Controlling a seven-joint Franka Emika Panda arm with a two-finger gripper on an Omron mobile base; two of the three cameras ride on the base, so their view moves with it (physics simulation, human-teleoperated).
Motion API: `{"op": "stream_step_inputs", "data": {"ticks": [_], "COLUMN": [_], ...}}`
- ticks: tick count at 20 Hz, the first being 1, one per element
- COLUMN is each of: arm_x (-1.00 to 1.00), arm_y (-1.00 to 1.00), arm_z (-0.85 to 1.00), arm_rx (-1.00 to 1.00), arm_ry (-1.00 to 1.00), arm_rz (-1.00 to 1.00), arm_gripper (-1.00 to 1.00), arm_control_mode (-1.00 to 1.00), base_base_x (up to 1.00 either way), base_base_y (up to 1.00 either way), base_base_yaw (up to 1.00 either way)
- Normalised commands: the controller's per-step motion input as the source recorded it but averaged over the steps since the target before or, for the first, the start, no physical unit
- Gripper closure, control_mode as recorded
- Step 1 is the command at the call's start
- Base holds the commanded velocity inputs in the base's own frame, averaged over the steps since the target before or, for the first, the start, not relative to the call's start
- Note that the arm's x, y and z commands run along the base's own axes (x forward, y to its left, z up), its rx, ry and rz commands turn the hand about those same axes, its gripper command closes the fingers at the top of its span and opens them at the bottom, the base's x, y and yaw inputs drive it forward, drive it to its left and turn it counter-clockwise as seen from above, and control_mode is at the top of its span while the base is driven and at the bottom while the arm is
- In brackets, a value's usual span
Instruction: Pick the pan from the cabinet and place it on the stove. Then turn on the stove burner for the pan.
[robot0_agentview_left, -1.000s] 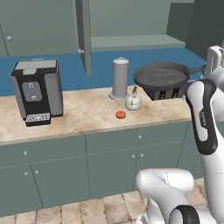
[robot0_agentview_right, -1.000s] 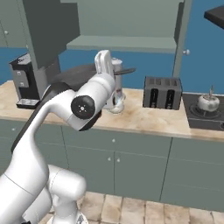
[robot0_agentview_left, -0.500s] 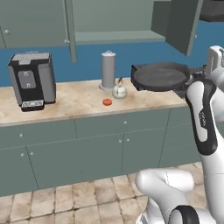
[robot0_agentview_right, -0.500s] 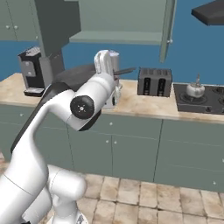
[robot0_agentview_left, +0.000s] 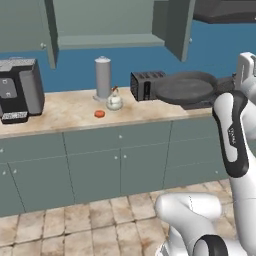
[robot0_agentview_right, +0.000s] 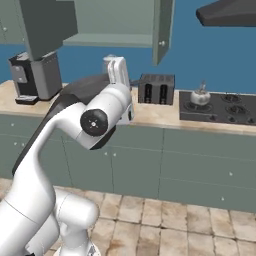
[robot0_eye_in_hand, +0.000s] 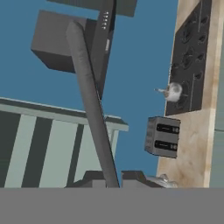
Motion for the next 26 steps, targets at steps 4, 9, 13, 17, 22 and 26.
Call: {"op": "stream_step_inputs", "data": {"ticks": [4,9,13,17,22,26], "arm_x": [0.00,0.00,0.00,0.00,0.00,0.00], "arm_y": [0.00,0.00,0.00,0.00,0.00,0.00], "arm_z": [0.00,0.00,0.00,0.00,0.00,0.00], "arm_rx": [0.00,0.00,0.00,0.00,0.00,0.00], "arm_ry": [0.00,0.00,0.00,0.00,0.00,0.00], "arm_rz": [0.00,0.00,0.00,0.00,0.00,0.00], "arm_gripper": [1.00,1.00,1.00,1.00,1.00,1.00], "arm_control_mode": [1.00,1.00,1.00,1.00,1.00,1.00], "base_base_x": [-0.01,0.00,0.04,0.12,0.25,0.38], "base_base_y": [-0.65,-0.65,-0.65,-0.64,-0.58,-0.57], "base_base_yaw": [0.00,0.00,0.00,0.00,0.00,0.00]}}
